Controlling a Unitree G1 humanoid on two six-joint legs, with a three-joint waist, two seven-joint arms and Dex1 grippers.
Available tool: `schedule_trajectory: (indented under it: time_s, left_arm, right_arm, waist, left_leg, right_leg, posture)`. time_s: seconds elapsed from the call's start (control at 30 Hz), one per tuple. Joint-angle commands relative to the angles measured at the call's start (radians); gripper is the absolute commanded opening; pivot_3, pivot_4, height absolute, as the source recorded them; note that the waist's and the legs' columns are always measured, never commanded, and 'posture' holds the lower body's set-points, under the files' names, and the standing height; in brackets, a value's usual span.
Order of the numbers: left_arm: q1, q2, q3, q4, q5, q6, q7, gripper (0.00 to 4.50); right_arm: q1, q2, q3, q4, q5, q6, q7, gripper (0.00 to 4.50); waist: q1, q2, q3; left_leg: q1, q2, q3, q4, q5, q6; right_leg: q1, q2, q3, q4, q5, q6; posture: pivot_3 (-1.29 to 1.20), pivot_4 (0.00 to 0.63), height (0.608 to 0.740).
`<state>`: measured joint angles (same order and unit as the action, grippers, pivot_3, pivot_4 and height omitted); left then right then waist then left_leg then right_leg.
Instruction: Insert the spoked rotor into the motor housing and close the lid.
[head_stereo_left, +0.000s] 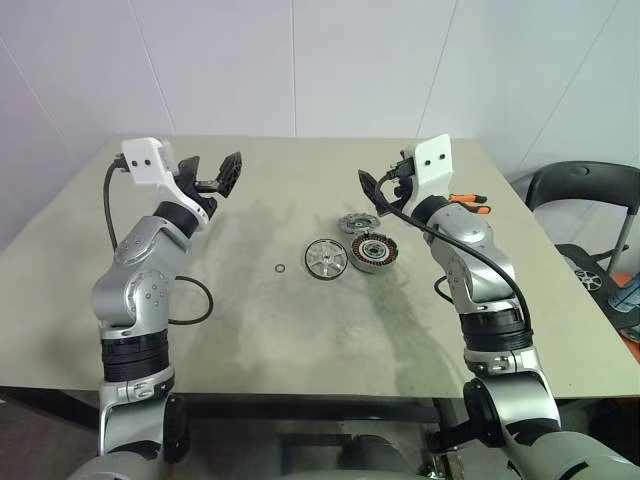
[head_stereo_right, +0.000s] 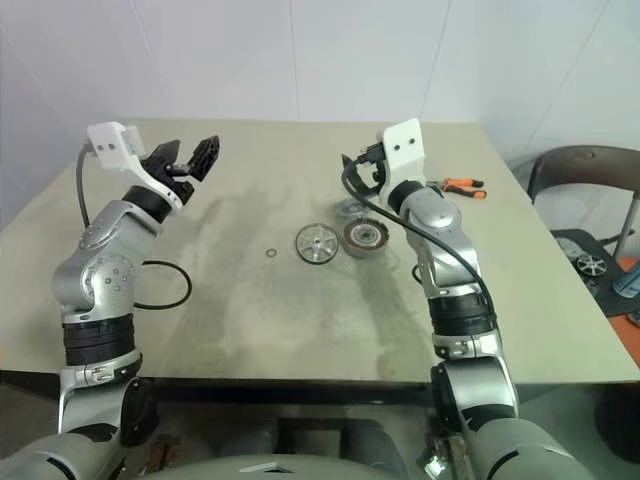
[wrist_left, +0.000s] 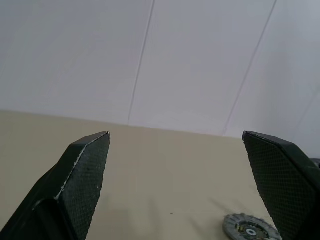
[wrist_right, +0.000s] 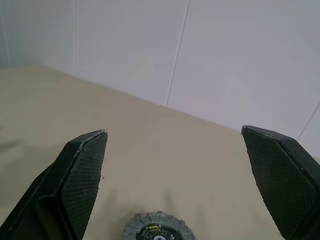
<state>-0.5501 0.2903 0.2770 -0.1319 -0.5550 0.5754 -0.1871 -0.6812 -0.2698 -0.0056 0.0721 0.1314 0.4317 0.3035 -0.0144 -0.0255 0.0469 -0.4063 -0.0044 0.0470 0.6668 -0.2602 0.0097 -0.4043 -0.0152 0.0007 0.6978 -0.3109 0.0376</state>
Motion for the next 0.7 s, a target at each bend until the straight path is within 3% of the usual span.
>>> schedule_trajectory:
  time_s: [0.03, 0.33, 0.53, 0.7]
  left_arm:
    - [-0.041, 0.004, -0.009, -0.004, 0.008, -0.03, -0.014, 4.48]
    - [-0.032, -0.011, -0.021, 0.025, 0.038, -0.072, -0.014, 4.48]
    - [-0.028, -0.048, -0.024, 0.029, 0.052, -0.111, -0.005, 4.48]
    - [0.005, -0.062, -0.006, 0.011, 0.061, -0.134, 0.019, 4.48]
  right_arm:
    - [-0.02, -0.059, 0.028, -0.053, -0.001, -0.016, 0.094, 4.5]
    - [-0.19, -0.321, 0.207, 0.219, -0.045, -0.169, 0.617, 4.5]
    - [-0.394, -0.336, 0.299, 0.621, -0.151, -0.372, 0.832, 4.5]
    - [-0.48, -0.322, 0.382, 0.818, -0.23, -0.487, 1.045, 4.5]
  waist:
    - [0.0, 0.0, 0.0]
    - [-0.001, 0.0, 0.0]
    - [0.001, 0.0, 0.0]
    - [0.0, 0.0, 0.0]
  left_leg:
    - [0.0, 0.0, 0.0, 0.0, 0.0, 0.0]
    - [0.001, 0.0, 0.0, 0.0, 0.0, 0.0]
    - [0.001, 0.0, 0.0, 0.0, 0.0, 0.0]
    - [0.001, 0.0, 0.0, 0.0, 0.0, 0.0]
  right_leg:
    - [0.0, 0.0, 0.0, 0.0, 0.0, 0.0]
    - [0.001, 0.0, 0.0, 0.0, 0.0, 0.0]
    - [0.001, 0.0, 0.0, -0.001, 0.0, 0.0]
    - [0.001, 0.0, 0.0, -0.002, 0.0, 0.0]
  posture:
    - [0.0, 0.0, 0.74]
    - [0.0, 0.0, 0.74]
    - [0.0, 0.0, 0.74]
    - [0.0, 0.0, 0.74]
